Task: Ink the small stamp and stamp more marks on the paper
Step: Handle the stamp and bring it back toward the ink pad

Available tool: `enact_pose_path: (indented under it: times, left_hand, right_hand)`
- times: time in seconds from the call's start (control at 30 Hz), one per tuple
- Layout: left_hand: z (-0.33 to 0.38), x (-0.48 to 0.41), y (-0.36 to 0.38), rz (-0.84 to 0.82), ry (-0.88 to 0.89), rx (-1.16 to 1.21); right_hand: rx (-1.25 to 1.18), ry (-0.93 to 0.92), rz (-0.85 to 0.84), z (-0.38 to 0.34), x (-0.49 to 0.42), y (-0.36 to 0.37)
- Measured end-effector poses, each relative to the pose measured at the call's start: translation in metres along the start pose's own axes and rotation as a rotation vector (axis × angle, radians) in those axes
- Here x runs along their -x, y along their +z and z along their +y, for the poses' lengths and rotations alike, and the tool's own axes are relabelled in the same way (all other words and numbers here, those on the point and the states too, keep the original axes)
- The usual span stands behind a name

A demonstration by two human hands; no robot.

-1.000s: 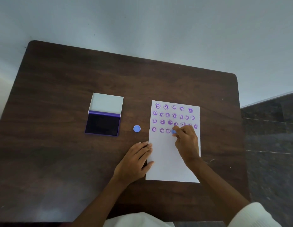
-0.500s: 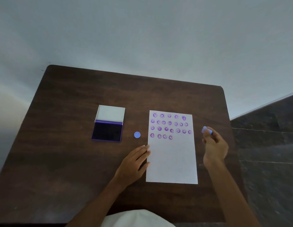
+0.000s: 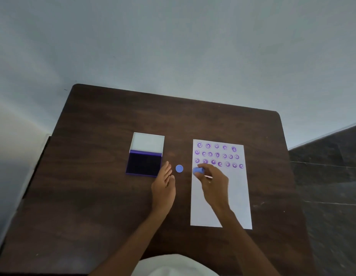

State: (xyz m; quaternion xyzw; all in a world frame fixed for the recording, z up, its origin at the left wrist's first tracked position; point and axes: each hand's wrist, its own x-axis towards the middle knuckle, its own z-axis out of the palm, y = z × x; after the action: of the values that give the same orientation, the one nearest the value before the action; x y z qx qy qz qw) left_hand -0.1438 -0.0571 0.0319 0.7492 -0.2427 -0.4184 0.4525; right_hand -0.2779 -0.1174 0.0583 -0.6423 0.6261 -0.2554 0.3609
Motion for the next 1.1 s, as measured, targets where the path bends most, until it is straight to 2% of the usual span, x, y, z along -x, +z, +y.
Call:
enact_pose_path:
  times: [0.13, 0.47, 0.77, 1.1]
  left_hand:
    - [-0.001, -0.005, -0.002, -0.084, -0.050, 0.007]
    - [-0.001, -0.016, -0.003, -0.172, -0.119, -0.009]
    - [-0.003, -0.024, -0.005, -0.175, -0.133, -0.044]
    - [-0.004, -0.026, -0.001, -0.166, -0.110, -0.106]
  right_hand:
    - [0.047, -0.028, -0.099, -0.004, -0.009, 0.032]
    - [0.184, 0.090, -0.198, 0.002, -0.020, 0.061]
    - [0.239, 0.070, -0.223, 0.001, -0.019, 0.065]
    - [0.309, 0.068, -0.341, 0.003, -0.017, 0.066]
